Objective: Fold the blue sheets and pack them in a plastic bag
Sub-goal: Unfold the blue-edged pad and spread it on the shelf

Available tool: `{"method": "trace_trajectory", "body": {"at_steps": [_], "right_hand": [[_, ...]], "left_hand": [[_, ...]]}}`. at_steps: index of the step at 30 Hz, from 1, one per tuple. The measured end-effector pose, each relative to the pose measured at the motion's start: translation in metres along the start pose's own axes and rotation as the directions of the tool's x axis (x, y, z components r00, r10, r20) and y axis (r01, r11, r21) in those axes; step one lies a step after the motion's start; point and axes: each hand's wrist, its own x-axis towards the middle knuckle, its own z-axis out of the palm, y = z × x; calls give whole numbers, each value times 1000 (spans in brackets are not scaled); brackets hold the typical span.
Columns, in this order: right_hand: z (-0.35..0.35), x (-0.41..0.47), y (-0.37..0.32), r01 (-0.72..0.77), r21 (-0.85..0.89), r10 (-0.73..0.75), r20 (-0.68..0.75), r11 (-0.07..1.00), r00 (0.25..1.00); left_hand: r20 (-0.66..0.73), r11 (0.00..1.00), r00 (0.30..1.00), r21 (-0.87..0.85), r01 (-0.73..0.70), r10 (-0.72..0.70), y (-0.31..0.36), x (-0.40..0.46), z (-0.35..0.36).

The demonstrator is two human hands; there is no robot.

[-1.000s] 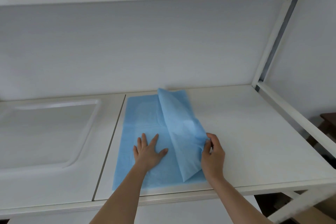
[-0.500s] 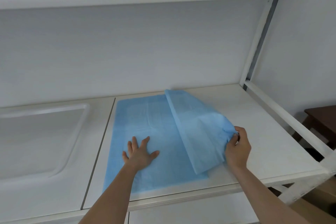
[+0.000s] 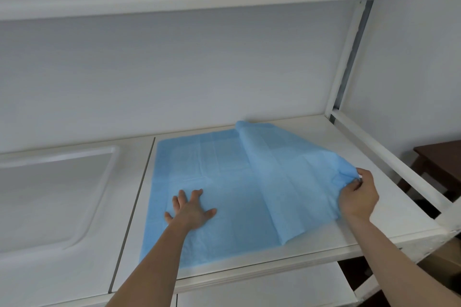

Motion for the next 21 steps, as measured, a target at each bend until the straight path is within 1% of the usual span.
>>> {"method": "trace_trajectory", "body": {"at_steps": [3,4,8,10,12,13,14,16,18,19,21], "right_hand": [[-6,10,-4,-95,-34,92,-89,995,992],[-6,12,-5,-104,-56,96,-120,993,988],[-3,7,-17,-50,-170,15,-201,984,980],[2,-4,-25,42,-246,-91,-191,968,977],[9,-18,-28,213,-261,-254,-133,942,958],[13,-26,-30,303,-250,-332,-82,920,940],[18,-35,-30,382,-231,-395,-9,895,919],[28,-56,-30,486,-189,-462,157,853,873],[39,-82,-28,527,-207,-464,289,824,838],[45,-94,-26,524,-241,-431,350,817,832],[55,-114,-22,474,-317,-302,463,821,833]], "left_hand": [[-2,1000,1000,1,6,-6,1,0,-1],[-2,1000,1000,0,7,-7,1,0,-1],[2,1000,1000,5,16,-16,2,0,-2],[1,1000,1000,10,18,-18,3,0,-3],[1,1000,1000,10,20,-20,4,-1,-3],[-1,1000,1000,11,20,-20,4,-1,-3],[-3,1000,1000,14,22,-22,4,-2,-4],[-10,999,1000,22,26,-26,5,-4,-4],[-13,999,999,26,31,-30,6,-5,-4],[-14,999,999,30,32,-32,6,-7,-5],[-18,999,999,38,35,-35,5,-8,-5]]}}
